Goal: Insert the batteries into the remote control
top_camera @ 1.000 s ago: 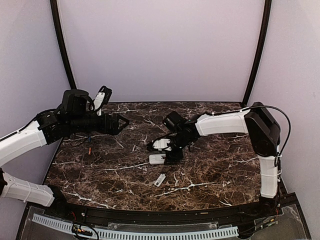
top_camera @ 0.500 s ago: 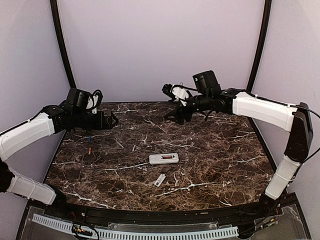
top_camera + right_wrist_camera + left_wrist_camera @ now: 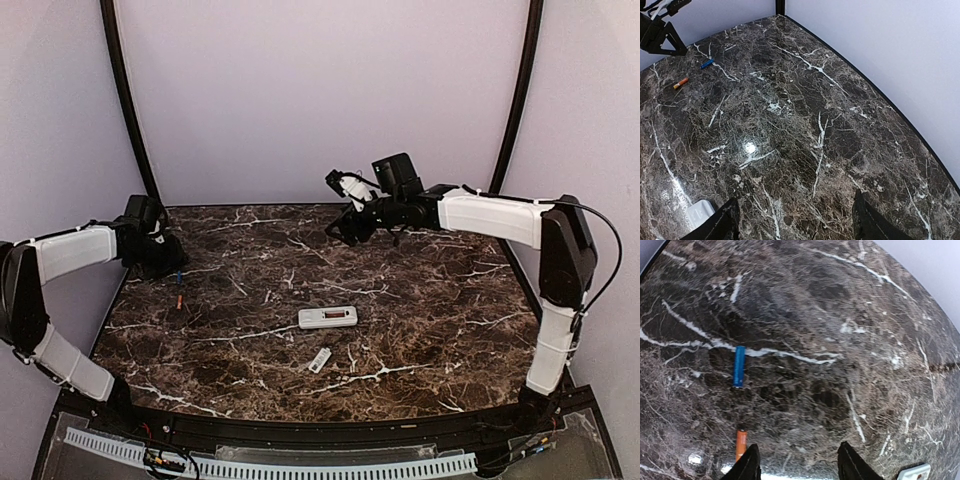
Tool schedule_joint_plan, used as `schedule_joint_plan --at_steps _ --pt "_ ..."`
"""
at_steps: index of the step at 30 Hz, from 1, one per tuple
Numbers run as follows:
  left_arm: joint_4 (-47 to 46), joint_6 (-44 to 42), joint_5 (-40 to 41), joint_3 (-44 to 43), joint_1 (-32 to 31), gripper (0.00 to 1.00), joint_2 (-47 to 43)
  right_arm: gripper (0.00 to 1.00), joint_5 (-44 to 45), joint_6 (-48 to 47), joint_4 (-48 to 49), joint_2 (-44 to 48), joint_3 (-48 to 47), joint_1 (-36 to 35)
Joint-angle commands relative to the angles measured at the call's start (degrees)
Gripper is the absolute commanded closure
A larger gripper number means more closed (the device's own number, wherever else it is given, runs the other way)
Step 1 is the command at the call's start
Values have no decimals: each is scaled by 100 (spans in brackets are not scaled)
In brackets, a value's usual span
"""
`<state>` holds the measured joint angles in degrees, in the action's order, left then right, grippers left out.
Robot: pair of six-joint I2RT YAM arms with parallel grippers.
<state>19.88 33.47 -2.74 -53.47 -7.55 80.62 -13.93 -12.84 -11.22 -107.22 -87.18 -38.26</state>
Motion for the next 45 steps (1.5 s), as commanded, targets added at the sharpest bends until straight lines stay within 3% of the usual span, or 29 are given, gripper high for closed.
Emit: schedule_joint_plan --at_steps 1,7,12,16,27,37,45 --pt "78 -18 27 -273 455 49 457 26 21 -162 73 -245 -271 -32" --pt "0 -87 -127 -675 1034 45 1343 26 15 -364 261 -354 -89 -24" --pt "-39 -225 -327 -1036 1054 40 2039 26 141 -519 249 -387 25 0" --pt "101 -163 -367 -1216 1071 43 2399 26 105 -549 217 -430 35 51" --pt "149 -65 -460 -280 1069 45 1729 26 -29 -545 177 -587 -54 82" --pt "295 -520 -58 -934 1072 45 2397 26 48 -556 176 -510 11 94" --pt "173 -500 -280 -999 1068 63 2665 26 160 -620 203 -402 150 91"
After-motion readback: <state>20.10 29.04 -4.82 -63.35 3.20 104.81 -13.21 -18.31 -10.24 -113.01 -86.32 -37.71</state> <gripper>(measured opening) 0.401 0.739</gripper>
